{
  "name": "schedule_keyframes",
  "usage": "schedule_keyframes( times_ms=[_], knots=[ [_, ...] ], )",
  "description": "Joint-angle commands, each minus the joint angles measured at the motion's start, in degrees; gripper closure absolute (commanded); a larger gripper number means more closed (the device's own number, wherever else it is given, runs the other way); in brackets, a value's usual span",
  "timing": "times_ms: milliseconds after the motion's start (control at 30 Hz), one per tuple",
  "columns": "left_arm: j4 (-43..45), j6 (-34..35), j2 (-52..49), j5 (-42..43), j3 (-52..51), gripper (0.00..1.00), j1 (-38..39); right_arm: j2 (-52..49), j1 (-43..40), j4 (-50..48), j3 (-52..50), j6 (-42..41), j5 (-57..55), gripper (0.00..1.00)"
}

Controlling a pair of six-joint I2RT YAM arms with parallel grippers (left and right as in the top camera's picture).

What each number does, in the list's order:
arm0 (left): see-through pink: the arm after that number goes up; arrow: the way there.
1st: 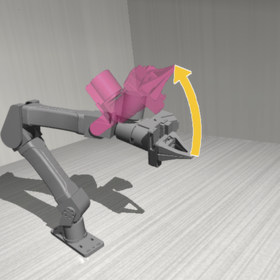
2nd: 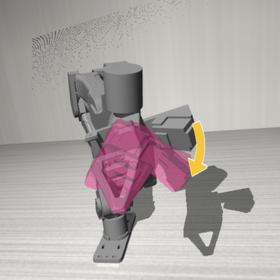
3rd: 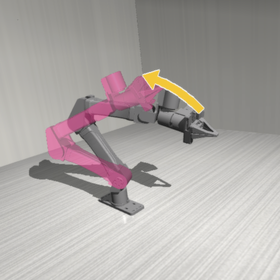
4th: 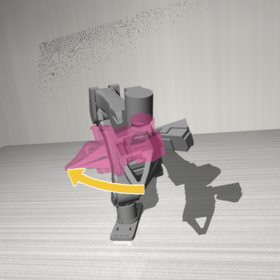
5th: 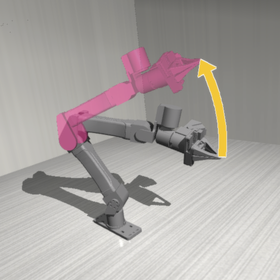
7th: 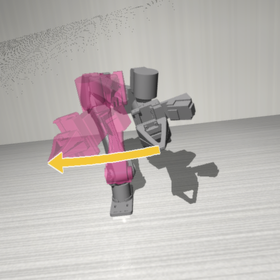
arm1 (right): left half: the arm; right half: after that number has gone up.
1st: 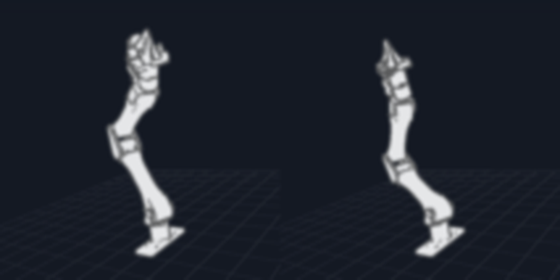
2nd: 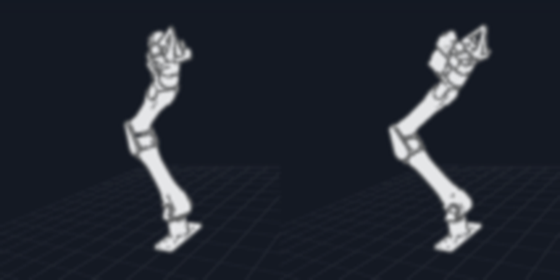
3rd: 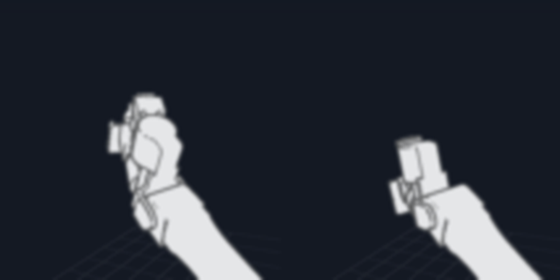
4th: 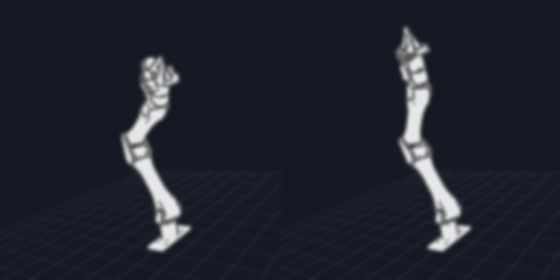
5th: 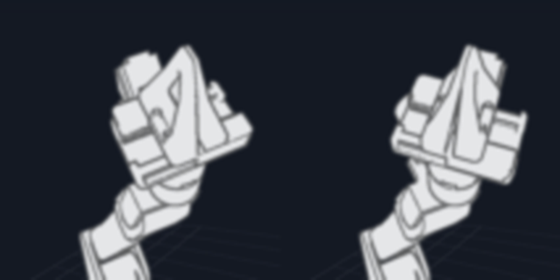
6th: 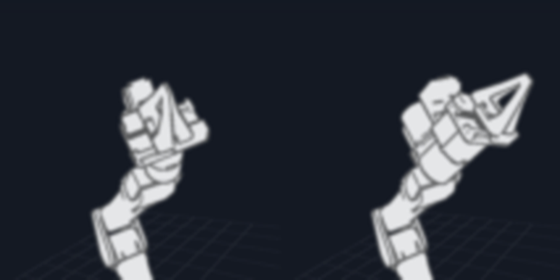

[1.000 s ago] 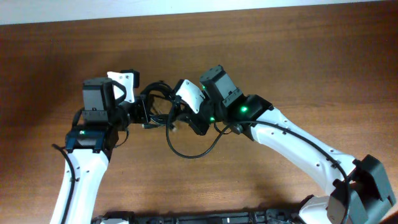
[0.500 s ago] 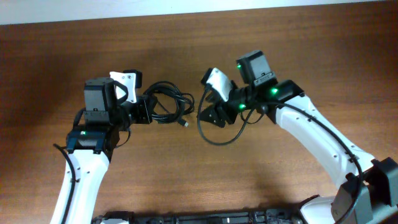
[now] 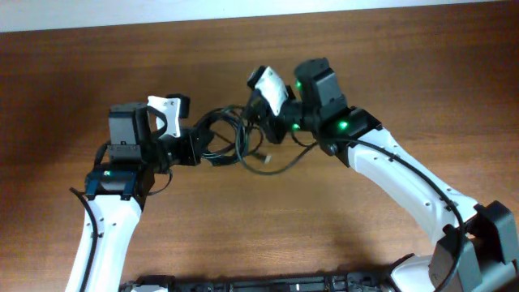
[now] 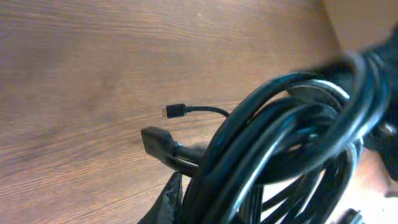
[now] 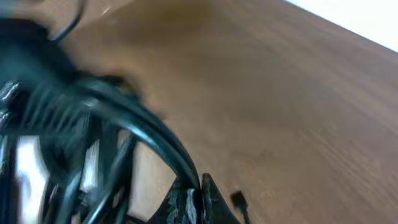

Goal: Untangle cables

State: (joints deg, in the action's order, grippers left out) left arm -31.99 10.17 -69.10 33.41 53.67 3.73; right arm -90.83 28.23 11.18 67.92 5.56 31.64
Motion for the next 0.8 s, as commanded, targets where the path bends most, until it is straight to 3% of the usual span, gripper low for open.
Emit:
schedule_keyframes(
  times_ms=[0, 100, 233, 267, 300, 333, 400, 500, 600, 667, 767],
  knots=[
    [-0.04, -2.62, 1.01, 8.02, 0.42, 1.00, 0.26, -0.74, -0.76, -0.90, 0.50, -24.90, -29.55, 0.96],
    [-0.04, -5.62, 2.95, 7.98, 0.42, 1.00, 0.24, -1.62, -5.84, 3.39, 0.50, -32.24, -37.07, 0.94],
    [-0.04, -7.26, 5.95, 6.38, 0.42, 1.00, 0.24, -1.62, -15.41, 10.80, 0.50, -33.53, -36.96, 0.92],
    [-0.04, -7.23, 5.92, 5.07, 0.42, 1.00, 0.24, -1.62, -16.87, 12.55, 0.50, -33.51, -36.85, 0.86],
    [-0.02, -7.23, 5.92, 2.47, 0.42, 1.00, 0.24, -1.60, -17.68, 13.62, 0.50, -33.46, -36.85, 0.63],
    [-0.02, -7.23, 5.92, 0.04, 0.42, 1.00, 0.24, -1.46, -18.53, 14.69, 0.55, -32.02, -36.28, 0.53],
    [-0.04, -7.23, 5.90, -3.43, 0.42, 1.00, 0.24, 0.76, -18.86, 15.23, 0.57, -12.57, -17.33, 0.46],
    [-0.04, -7.23, 5.90, -8.41, 0.42, 1.00, 0.24, 6.69, -18.86, 21.51, 0.57, 20.52, 22.80, 0.46],
    [-0.24, -7.26, 5.90, -8.39, 0.42, 1.00, 0.26, 7.30, -18.73, 22.10, 0.57, 26.23, 37.83, 0.25],
    [-0.26, -7.23, 5.86, -8.15, 0.42, 1.00, 0.26, 7.21, -15.47, 21.79, 0.57, 27.28, 36.09, 0.21],
    [-0.26, -7.23, 5.86, -5.01, 0.42, 1.00, 0.26, 7.10, -5.11, 18.71, 0.55, 27.23, 15.41, 0.21]
  ],
)
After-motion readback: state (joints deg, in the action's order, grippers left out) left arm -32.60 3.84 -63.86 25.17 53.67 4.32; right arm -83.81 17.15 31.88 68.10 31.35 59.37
